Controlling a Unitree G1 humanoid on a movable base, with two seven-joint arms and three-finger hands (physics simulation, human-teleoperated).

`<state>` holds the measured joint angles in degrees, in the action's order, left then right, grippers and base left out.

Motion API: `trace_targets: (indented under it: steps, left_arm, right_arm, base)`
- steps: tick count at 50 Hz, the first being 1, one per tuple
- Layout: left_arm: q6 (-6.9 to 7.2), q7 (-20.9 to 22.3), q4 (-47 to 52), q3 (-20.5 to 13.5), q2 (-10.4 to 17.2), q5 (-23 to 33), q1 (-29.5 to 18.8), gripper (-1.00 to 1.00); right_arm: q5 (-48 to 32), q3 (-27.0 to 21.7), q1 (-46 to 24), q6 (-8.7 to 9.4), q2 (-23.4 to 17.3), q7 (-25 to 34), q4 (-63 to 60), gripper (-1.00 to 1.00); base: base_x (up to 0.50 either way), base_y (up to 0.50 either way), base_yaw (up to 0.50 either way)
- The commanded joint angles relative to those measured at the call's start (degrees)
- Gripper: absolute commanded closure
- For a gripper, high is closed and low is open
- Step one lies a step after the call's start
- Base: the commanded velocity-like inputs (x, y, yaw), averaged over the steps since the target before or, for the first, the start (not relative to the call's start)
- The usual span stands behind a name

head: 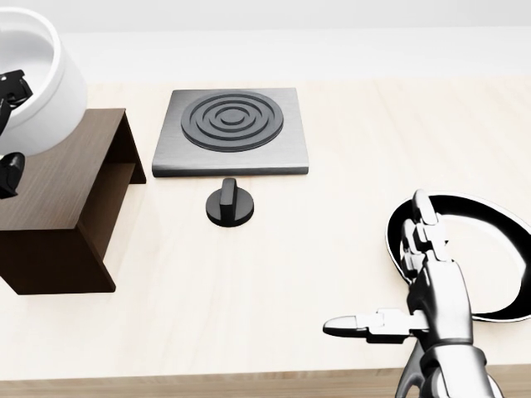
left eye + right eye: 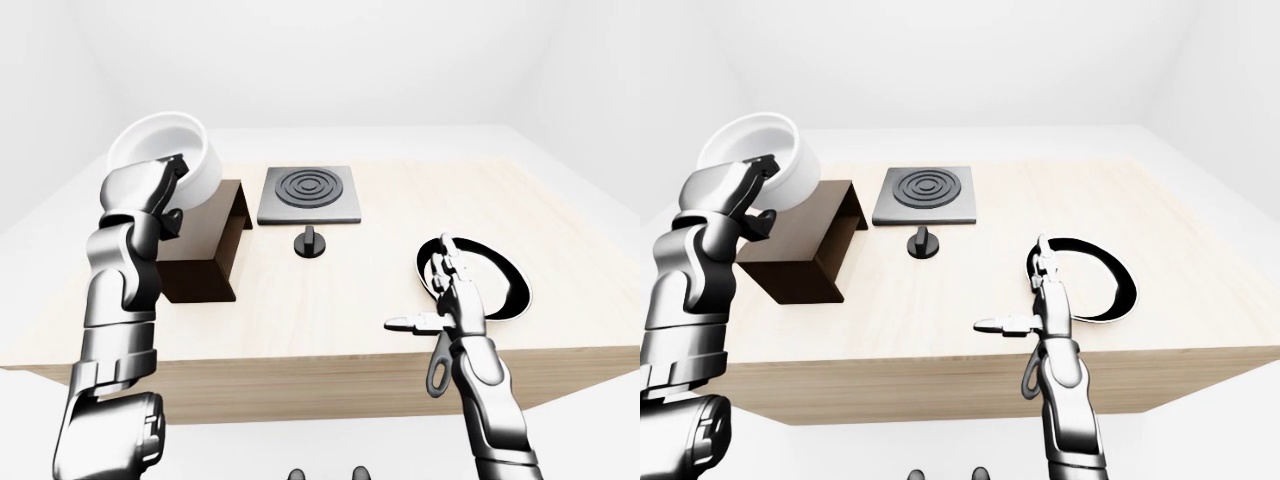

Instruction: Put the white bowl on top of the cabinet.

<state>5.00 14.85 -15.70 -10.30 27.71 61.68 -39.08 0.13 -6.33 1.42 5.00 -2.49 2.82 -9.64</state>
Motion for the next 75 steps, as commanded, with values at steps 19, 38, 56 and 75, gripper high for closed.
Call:
trace_targets:
  steps: [19, 38, 56, 75]
  left_arm:
    - [0.00, -12.5, -14.6, 0.4, 1.9, -4.6, -3.9, 1.00]
    - [0.00, -18.9, -23.7, 2.1, 1.9, -8.9, -5.1, 1.00]
    - [0.00, -19.8, -24.9, 3.4, 0.7, -8.0, -5.9, 1.00]
    - [0.00, -18.9, -23.7, 3.7, 0.0, -6.5, -4.8, 1.00]
  right_arm:
    - [-1.0, 1.0, -0.5, 0.00, 0.2, -0.5, 2.2, -1.00]
    - [-1.0, 0.9, -0.4, 0.00, 0.2, -0.6, 2.0, -1.00]
    - [-1.2, 1.2, -0.3, 0.00, 0.3, -0.7, 2.3, -1.00]
    - [-1.3, 1.2, -0.2, 0.00, 0.2, -0.6, 2.3, -1.00]
  base:
    - [0.00, 0.00, 0.00]
    - [0.00, 0.00, 0.00]
    - [0.00, 0.00, 0.00]
    - [0.00, 0.00, 0.00]
